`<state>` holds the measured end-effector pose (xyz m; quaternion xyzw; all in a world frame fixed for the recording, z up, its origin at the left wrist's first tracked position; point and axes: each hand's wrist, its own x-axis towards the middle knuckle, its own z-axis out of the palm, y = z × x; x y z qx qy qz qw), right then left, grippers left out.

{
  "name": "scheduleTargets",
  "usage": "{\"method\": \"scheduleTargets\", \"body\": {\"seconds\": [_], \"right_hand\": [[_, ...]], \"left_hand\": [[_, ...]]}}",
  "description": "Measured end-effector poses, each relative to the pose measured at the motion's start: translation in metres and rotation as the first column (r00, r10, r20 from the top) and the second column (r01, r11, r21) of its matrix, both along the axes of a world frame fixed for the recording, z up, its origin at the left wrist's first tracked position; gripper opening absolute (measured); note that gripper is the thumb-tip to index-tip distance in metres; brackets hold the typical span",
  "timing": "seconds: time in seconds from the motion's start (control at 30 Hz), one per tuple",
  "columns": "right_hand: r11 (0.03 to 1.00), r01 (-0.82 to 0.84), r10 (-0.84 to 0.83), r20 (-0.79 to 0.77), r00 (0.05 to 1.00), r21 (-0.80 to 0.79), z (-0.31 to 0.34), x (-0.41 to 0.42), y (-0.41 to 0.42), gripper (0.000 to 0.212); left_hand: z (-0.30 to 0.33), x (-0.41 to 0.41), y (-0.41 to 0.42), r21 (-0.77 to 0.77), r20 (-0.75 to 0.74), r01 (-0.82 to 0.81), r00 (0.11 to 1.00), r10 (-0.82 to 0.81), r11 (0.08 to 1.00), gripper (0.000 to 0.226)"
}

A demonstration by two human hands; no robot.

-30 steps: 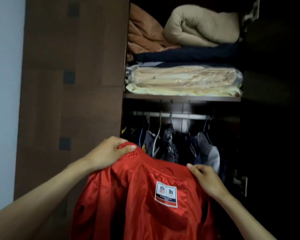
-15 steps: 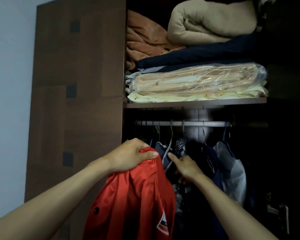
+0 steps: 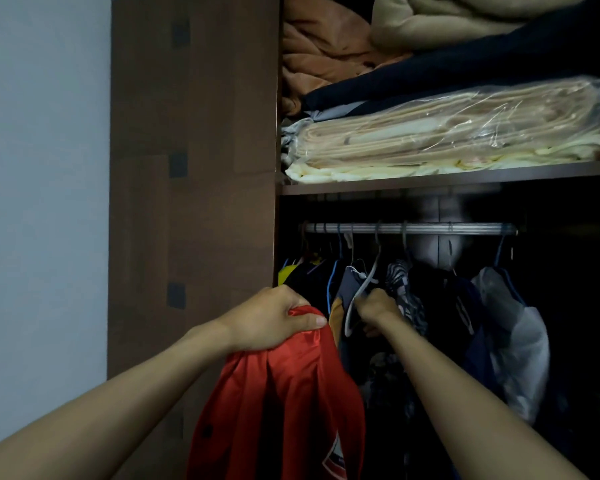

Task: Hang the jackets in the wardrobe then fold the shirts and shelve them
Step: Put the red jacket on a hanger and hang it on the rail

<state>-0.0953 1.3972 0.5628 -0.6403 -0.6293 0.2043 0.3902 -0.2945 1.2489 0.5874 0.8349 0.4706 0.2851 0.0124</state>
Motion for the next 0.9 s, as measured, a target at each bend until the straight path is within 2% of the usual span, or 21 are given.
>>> {"method": "scheduleTargets", "body": {"seconds": [0.07,0.17,0.27,0.43,0.63,0.73,0.83,0.9], "right_hand": [[0.995,-0.090,0.081,-0.194,0.978,-0.035,-0.002,-0.001,0.002,0.028],[0.983,-0.172,0.120,-0.483,0.867,-0.065,0.000,-0.007,-0.003,0.025],[0.970,-0.231,0.142,-0.600,0.787,-0.074,0.006,-0.013,-0.005,0.029],[0.977,-0.209,0.139,-0.628,0.766,-0.038,0.011,-0.020,-0.007,0.027],[0.984,-0.177,0.131,-0.655,0.744,-0.003,0.014,-0.021,-0.002,0.041],[0.981,-0.194,0.155,-0.641,0.752,0.010,0.014,-0.017,-0.002,0.035],[0.961,-0.275,0.197,-0.686,0.700,-0.005,0.018,-0.016,-0.009,0.021],[0.960,-0.277,0.227,-0.684,0.693,0.038,0.023,-0.014,-0.010,0.020]], "left_hand": [[-0.003,-0.005,-0.001,-0.001,0.006,-0.011,1.000,0.011,1.000,0.046],[-0.004,-0.009,-0.005,0.011,0.007,-0.040,0.999,0.040,0.999,0.045],[-0.004,-0.011,-0.009,0.005,0.018,-0.052,0.998,0.052,0.999,0.043],[-0.006,-0.015,-0.013,0.002,0.033,-0.057,0.998,0.057,0.998,0.042],[-0.008,-0.022,-0.018,0.008,0.038,-0.050,0.998,0.050,0.999,0.035],[-0.009,-0.024,-0.017,0.015,0.041,-0.062,0.997,0.062,0.998,0.032],[-0.008,-0.027,-0.015,0.009,0.033,-0.080,0.996,0.080,0.997,0.034],[-0.008,-0.031,-0.014,0.017,0.037,-0.085,0.996,0.084,0.996,0.035]]}}
